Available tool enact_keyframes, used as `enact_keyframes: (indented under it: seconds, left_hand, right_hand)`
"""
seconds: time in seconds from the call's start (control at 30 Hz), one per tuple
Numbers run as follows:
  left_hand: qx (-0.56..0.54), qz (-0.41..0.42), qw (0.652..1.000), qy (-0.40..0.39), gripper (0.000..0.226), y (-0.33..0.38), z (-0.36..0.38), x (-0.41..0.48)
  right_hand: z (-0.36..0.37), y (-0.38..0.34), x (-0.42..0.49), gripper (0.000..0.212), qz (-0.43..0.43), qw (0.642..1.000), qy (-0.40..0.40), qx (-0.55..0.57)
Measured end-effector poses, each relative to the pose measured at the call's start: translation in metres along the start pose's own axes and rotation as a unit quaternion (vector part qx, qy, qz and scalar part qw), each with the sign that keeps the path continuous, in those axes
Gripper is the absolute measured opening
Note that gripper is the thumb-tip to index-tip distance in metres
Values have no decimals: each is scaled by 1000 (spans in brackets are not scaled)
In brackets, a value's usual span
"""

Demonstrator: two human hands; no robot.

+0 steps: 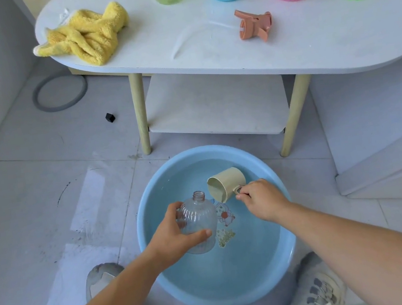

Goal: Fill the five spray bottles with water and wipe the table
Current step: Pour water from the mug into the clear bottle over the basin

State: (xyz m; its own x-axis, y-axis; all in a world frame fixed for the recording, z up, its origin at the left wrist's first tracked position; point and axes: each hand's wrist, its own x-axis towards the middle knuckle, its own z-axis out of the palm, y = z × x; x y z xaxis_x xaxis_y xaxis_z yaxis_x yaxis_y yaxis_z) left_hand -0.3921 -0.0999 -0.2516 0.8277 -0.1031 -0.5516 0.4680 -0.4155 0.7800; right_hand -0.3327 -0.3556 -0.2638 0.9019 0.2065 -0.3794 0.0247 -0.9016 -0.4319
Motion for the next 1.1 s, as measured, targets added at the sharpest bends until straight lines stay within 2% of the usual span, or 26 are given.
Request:
enact_keyframes:
  seconds: [0.1, 0.23, 0.3, 0.47, 0.53, 0.7, 0.87, 1.1]
  left_hand:
    - [12, 1, 1000, -1, 84, -1, -1, 1]
    - [27, 5, 1000, 0, 109, -3, -4, 1]
    - [35, 10, 999, 2, 114, -5, -7, 0]
    - [46, 36, 998, 10, 95, -2, -11, -1]
    - [40, 39, 998, 8, 95, 3, -12, -3]
    - [27, 61, 998, 15, 86, 18, -10, -10]
    - [9, 78, 997, 29, 89, 34, -10, -14]
    - [-3, 103, 993, 50, 86, 43, -11, -19]
  right_hand:
    - [-1, -2, 0, 43, 41, 997, 0, 62]
    - [-5, -4, -1, 43, 92, 983, 22, 160]
    - [-13, -8, -4, 36, 102, 971, 27, 213]
    - [-32, -14, -14, 26, 107, 938, 37, 328]
    - [-41, -15, -17, 26, 99, 930, 40, 350]
    - [-72, -30, -30, 29, 57, 941, 57, 329]
    - [-105, -55, -54, 26, 6, 956, 75, 283]
    - [-128, -77, -81, 35, -31, 967, 90, 236]
